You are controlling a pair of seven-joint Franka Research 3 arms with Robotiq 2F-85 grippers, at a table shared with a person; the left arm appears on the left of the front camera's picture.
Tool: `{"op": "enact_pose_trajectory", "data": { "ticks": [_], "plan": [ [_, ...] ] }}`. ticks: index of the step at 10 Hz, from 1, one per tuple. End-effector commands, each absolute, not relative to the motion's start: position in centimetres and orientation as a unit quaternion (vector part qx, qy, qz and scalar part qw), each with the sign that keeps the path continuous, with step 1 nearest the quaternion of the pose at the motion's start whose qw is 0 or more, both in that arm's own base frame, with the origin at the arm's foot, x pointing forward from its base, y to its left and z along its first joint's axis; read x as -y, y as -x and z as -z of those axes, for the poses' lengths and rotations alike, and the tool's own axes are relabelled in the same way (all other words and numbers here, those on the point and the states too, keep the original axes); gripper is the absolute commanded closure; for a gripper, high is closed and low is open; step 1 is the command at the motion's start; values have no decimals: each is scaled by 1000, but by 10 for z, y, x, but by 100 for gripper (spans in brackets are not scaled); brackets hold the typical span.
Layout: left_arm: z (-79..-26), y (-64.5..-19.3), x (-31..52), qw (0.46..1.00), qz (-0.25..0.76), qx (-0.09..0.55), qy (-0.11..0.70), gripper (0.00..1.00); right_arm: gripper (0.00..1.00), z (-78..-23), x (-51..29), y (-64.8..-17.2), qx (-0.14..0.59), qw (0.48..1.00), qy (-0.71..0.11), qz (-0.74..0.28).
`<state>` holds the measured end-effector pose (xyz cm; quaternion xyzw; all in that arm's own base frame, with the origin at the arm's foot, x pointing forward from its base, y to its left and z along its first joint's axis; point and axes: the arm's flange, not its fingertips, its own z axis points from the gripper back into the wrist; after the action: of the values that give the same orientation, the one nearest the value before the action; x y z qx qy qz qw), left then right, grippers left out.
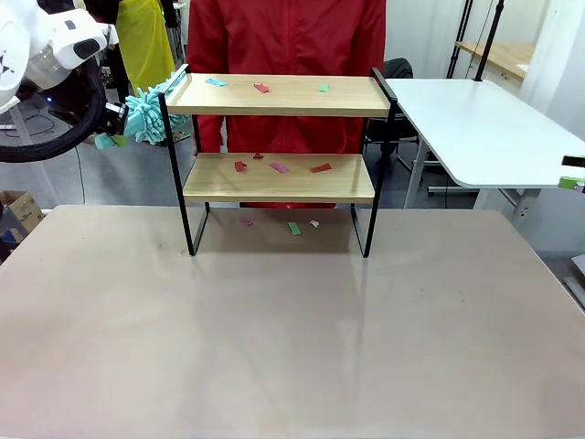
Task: Clean the shelf.
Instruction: Clean the specific section of the Shelf indicated by the human with the Duster.
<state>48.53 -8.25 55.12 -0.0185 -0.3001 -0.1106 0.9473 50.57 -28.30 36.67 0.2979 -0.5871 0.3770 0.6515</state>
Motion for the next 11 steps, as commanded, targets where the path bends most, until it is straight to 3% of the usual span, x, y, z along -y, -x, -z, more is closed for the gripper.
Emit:
{"op": "enact_pose_trajectory", "data": {
  "ticks": [1,4,5,11],
  "plan": [
    [-553,-486,78,945,117,303,21,100,0,-374,279,-506,583,660,-294,-372],
    [-553,-486,78,945,117,303,21,100,0,-374,279,-506,583,660,-294,-372],
    [-551,-485,82,947,110,300,19,86,0,-374,279,-506,583,660,-294,-372],
    [-610,-421,-1,929,296,187,-118,86,0,-374,279,-506,583,660,-294,-372]
  ]
}}
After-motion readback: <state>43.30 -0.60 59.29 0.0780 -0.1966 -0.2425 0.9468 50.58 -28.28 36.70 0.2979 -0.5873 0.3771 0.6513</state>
